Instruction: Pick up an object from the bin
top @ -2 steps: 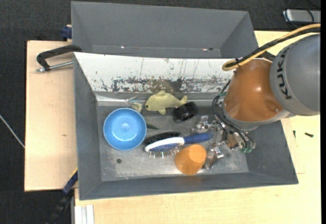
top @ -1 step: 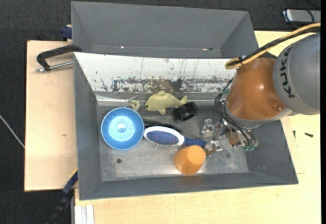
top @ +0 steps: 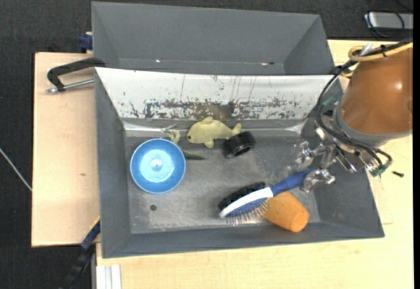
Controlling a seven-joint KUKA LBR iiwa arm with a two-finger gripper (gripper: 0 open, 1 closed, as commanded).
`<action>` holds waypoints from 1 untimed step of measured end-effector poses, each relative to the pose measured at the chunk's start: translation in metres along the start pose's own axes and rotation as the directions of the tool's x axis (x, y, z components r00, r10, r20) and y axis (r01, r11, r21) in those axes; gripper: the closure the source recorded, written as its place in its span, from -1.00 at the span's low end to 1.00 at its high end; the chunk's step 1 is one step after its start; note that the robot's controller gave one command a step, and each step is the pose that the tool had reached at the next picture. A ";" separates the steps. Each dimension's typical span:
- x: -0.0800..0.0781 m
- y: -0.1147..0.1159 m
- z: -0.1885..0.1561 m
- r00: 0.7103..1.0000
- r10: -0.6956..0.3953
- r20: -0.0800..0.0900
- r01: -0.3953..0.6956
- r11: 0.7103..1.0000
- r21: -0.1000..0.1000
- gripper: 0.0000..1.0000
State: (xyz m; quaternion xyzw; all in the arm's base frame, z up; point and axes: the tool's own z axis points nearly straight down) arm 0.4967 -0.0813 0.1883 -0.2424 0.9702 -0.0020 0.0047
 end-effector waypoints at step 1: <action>-0.024 0.033 -0.085 0.950 -0.312 0.003 0.312 0.950 -0.001 1.00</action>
Offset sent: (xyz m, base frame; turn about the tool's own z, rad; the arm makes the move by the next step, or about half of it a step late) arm 0.0032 0.0389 0.0833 -0.3174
